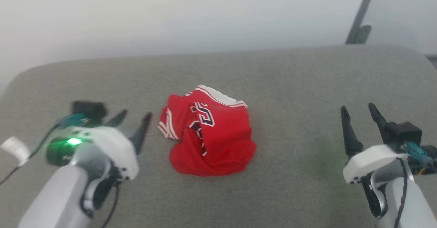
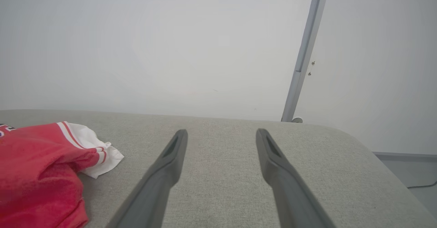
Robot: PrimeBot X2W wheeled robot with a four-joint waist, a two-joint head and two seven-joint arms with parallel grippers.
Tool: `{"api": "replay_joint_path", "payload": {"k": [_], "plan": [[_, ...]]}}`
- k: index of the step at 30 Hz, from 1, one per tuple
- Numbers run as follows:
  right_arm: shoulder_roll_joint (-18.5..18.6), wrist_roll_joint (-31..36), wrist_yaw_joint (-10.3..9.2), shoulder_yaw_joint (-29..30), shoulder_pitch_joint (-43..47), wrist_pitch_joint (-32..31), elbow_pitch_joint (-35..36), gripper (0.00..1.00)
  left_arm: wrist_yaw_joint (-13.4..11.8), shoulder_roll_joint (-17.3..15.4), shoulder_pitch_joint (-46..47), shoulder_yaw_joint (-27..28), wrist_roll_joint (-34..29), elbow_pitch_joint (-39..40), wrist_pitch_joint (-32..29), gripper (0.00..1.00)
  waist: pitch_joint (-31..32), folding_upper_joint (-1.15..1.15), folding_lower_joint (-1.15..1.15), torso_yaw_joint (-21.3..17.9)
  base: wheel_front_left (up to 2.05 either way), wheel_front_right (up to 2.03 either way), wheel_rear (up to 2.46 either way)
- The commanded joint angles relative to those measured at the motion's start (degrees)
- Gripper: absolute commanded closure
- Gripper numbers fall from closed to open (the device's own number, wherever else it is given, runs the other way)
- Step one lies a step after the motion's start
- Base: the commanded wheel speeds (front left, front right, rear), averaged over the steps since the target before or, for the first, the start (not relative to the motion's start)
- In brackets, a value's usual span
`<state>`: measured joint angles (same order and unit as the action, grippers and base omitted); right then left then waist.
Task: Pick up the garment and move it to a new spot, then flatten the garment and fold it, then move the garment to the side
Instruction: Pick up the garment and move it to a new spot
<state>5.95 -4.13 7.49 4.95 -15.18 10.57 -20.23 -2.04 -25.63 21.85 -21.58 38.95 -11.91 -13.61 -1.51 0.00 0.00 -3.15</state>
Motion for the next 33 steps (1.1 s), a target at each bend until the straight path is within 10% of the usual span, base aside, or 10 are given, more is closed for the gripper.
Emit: {"api": "replay_joint_path", "payload": {"k": [1, 16, 33], "plan": [[0.4, -0.4, 0.01, 0.3, 1.1, -0.2, 0.3, 0.0, -0.2, -0.8, -2.1, 1.7, 0.6, 1.0, 2.8, 0.0, 1.6, 0.0, 0.0, 1.7, 0.0, 0.0, 0.0], [0.6, -0.9, 0.01, 1.9, 5.4, -0.9, 2.1, 0.0, -0.9, -6.3, -17.1, 12.7, 2.4, 2.7, 20.7, 0.0, 3.6, 0.0, 0.0, 4.6, 0.0, 0.0, 0.0], [0.4, -1.2, 0.01, 1.0, 6.8, -2.0, 3.6, 0.0, -0.2, -6.8, -21.9, 16.2, 5.9, 3.8, 23.8, 0.0, 3.5, 0.0, 0.0, 5.8, 0.0, 0.0, 0.0]]}}
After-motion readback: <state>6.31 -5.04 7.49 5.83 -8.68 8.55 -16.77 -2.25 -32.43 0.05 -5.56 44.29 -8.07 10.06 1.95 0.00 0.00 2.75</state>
